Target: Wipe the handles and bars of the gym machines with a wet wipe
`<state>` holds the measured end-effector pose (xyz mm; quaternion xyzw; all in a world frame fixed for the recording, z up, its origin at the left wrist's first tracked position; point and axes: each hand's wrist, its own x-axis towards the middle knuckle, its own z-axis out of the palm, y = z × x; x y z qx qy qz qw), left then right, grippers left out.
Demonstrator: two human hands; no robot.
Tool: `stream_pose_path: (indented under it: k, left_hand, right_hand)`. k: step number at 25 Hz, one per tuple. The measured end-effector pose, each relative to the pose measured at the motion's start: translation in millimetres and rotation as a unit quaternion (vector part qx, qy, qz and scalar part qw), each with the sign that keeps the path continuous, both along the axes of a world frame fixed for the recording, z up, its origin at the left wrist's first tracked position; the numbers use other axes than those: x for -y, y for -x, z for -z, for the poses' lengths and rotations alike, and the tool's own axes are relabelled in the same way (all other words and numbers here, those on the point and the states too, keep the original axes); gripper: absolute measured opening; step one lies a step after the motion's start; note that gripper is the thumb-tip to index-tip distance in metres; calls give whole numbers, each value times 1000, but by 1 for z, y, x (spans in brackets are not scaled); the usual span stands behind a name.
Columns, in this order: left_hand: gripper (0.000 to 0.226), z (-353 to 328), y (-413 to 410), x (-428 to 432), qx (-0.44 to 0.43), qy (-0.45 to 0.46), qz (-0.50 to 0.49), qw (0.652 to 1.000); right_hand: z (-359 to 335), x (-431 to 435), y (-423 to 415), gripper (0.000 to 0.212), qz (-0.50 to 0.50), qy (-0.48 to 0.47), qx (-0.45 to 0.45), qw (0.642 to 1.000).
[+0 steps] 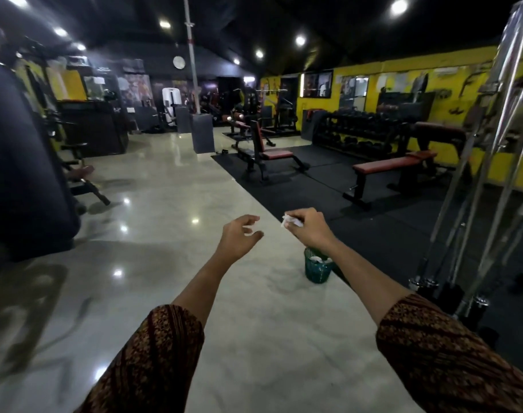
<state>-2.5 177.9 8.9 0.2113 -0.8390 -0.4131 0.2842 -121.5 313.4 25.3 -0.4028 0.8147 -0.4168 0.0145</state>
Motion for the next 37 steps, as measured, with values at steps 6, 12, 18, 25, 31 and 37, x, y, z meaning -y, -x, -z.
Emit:
stream_pose_path:
  k: [6,12,18,25,31,37]
  left_hand:
    - [39,24,151,77,38,-10,47,998]
    - [39,47,318,162,45,-20,55,997]
    - [36,47,472,230,41,-29,67,996]
    - [38,87,650,308,63,-45,126,989]
    - [38,126,820,356,138,-58,219,964]
    - [39,191,944,350,238,-74,303,920]
  right_hand:
    - [25,70,140,26,46,-6,27,999]
    - [47,153,304,31,45,-10,40,998]
    - [43,222,453,27,54,-19,47,997]
    - [79,294,617,25,85,-73,47,993]
    - [124,317,749,18,172,-103,131,971]
    - [191,305,851,16,228,-154,210,938]
